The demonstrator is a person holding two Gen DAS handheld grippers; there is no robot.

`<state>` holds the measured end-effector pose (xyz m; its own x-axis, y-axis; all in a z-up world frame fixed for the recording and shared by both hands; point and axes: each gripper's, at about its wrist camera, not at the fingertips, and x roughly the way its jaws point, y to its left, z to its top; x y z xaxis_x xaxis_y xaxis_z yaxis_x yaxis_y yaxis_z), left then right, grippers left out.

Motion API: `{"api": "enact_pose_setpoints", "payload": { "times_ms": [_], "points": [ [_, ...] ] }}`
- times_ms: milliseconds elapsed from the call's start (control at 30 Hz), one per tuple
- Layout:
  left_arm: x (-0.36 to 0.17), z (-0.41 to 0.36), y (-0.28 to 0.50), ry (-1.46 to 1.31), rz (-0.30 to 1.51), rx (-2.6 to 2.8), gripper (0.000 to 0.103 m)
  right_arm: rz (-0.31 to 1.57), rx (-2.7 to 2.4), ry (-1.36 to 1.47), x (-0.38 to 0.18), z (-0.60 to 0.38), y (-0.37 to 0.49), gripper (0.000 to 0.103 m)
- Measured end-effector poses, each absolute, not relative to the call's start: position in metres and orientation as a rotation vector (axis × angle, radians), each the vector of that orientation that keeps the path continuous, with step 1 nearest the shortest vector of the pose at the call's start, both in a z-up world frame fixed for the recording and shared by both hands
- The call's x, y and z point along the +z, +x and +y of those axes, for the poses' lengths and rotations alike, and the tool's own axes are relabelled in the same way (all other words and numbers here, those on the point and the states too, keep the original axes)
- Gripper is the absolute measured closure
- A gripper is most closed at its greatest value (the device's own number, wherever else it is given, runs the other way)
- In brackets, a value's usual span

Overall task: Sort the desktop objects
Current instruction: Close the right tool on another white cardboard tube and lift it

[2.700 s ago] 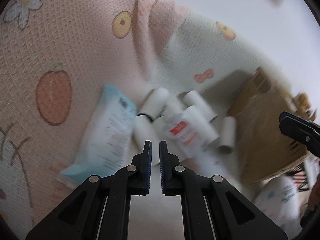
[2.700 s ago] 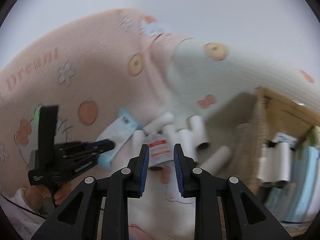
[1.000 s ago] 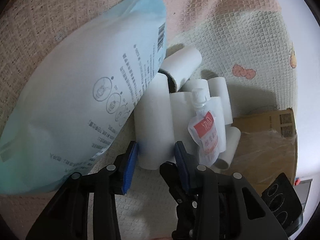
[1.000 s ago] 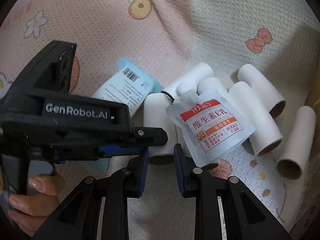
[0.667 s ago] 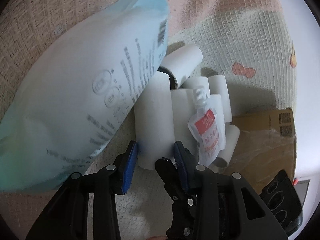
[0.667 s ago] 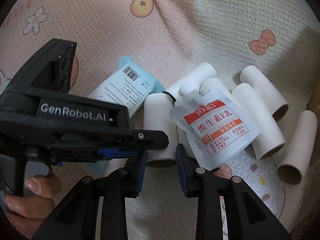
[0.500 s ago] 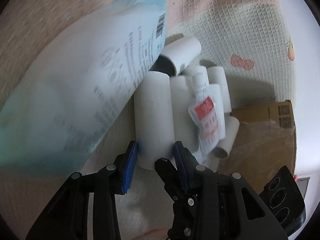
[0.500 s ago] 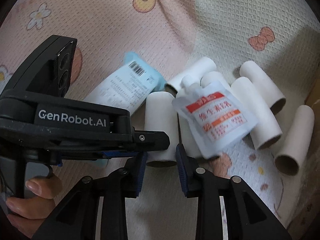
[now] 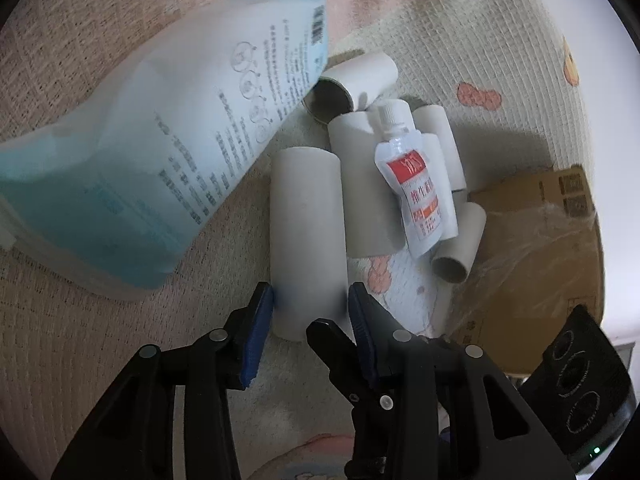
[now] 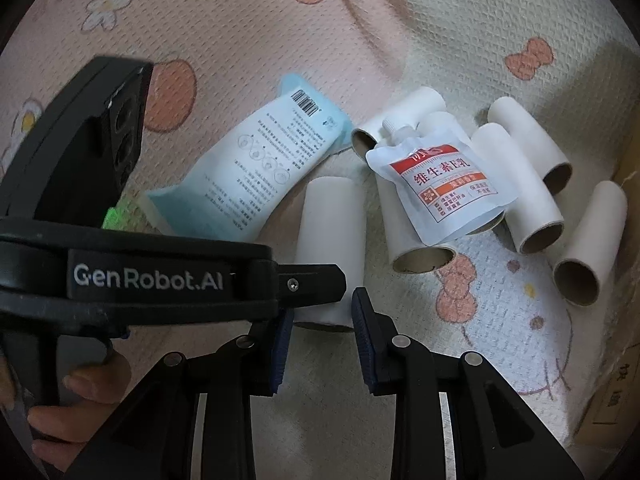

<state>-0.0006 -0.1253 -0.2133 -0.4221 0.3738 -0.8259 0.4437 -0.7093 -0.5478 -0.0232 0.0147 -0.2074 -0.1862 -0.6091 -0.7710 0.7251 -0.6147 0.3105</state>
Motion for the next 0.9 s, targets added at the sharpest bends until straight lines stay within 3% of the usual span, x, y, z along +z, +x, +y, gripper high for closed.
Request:
{"api": "enact_pose_setpoints", "payload": {
  "times_ms": [100, 300, 533, 667, 900],
  "points": [
    [-0.214, -0.132, -0.002, 1.651, 1.223, -2.31, 0.057, 0.093, -1.903, 1.184, -0.208, 0.015, -0.028, 0.077],
    [-0.201, -0.14, -0.009, 1.61, 1.124, -2.373, 0.054, 0.048, -1.891, 1.208, -0.203, 0.021, -0.036, 0.077],
    [-0.212, -0.146, -0.022, 1.622, 1.193, -2.331, 0.054, -0.004, -1.884, 1.242, -0.205, 0.019, -0.041, 0.076],
    [-0.219, -0.147, -0.022, 1.643, 1.217, -2.31, 0.054, -0.037, -1.862, 1.276, -0.211, 0.017, -0.046, 0.061],
    [-0.225, -0.141, -0.018, 1.695, 1.241, -2.311, 0.056, 0.032, -1.826, 1.288, -0.22, 0.008, -0.034, 0.06]
  ]
}}
